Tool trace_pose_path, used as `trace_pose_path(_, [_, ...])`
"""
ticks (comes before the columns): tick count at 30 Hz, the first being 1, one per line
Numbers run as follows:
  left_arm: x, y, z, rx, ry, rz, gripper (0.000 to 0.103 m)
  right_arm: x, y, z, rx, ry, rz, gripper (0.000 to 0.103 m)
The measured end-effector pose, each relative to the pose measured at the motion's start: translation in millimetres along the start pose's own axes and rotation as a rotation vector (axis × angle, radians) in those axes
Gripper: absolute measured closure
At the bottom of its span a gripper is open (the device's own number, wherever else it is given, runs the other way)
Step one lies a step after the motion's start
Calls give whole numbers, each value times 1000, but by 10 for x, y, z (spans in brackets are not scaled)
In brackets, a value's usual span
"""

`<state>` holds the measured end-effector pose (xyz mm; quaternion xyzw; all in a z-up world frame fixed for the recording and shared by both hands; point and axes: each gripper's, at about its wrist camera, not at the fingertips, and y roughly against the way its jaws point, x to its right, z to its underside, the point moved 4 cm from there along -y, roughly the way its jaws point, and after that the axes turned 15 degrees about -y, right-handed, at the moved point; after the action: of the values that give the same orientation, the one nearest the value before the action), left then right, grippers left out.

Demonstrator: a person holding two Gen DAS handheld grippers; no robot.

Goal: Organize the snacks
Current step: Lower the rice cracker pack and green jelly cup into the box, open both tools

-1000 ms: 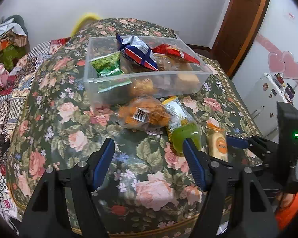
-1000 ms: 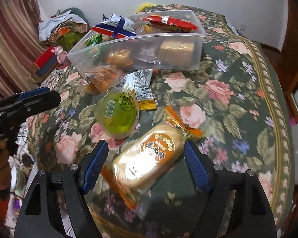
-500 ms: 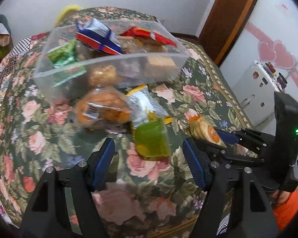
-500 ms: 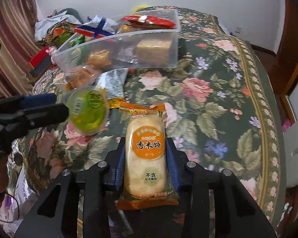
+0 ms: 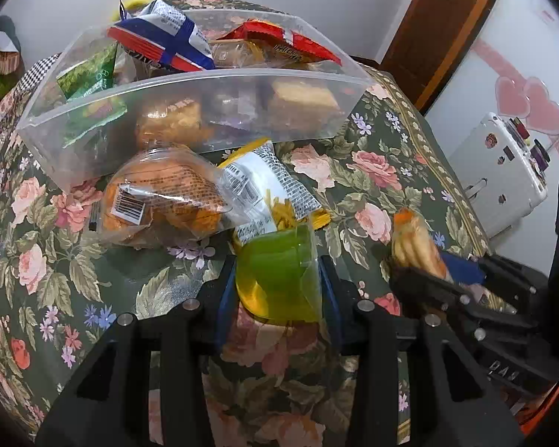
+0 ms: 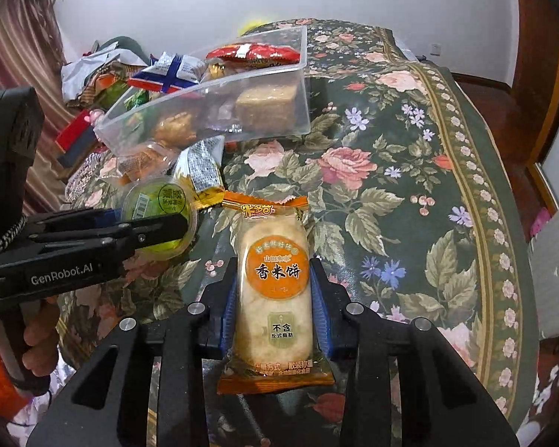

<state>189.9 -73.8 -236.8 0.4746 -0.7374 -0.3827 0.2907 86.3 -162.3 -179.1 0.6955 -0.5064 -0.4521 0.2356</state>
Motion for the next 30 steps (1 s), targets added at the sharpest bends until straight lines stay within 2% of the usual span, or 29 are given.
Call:
trace_pose_path(4, [-15,115,8,21,-4,-10,62,-41,56,-72,19,5,-14,72])
trace_pose_path(11, [-106,503,-123,113,-7,-49,62,-208,170,-285,78,46,-30,72])
trace_pose_path(20, [-486,893,-390,203,19,-123,62,-535,300,-725,174,110,-67,72])
trace_pose_path(30, [-861,1037,-767,264,40,-200,62,-952,337,-1207,268,164,-108,72])
